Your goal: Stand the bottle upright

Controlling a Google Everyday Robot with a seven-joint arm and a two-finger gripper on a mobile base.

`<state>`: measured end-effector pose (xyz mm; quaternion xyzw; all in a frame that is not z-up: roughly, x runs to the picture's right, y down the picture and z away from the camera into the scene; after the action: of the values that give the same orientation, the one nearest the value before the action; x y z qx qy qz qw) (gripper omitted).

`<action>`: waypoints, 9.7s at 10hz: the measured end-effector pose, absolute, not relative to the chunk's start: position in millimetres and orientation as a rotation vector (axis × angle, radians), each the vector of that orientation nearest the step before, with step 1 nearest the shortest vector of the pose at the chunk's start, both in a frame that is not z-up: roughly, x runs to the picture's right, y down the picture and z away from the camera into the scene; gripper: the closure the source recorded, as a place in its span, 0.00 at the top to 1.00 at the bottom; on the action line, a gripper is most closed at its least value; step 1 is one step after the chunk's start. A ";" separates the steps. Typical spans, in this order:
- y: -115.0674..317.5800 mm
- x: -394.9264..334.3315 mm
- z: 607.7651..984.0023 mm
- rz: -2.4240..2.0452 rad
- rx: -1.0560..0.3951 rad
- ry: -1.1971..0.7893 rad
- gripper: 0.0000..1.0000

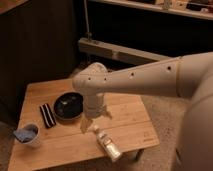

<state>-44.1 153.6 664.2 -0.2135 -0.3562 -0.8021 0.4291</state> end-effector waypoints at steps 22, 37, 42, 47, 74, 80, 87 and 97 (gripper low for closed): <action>214.7 -57.8 767.5 -2.089 -0.799 -1.082 0.80; 224.0 -65.1 814.7 -2.069 -0.885 -1.091 0.77; 225.6 -66.4 818.5 -2.070 -0.903 -1.099 0.57; 219.2 -63.3 818.1 -2.064 -0.907 -1.087 0.57; 73.9 -49.3 754.3 -2.023 -0.649 -0.875 0.34; 38.3 -43.3 734.4 -2.018 -0.478 -0.753 0.34; 37.1 -44.8 735.0 -2.054 -0.482 -0.708 0.34; 53.1 -43.9 729.6 -2.112 -0.493 -0.665 0.61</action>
<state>-43.9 53.1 729.6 -0.1971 -0.2655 -0.8436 0.4230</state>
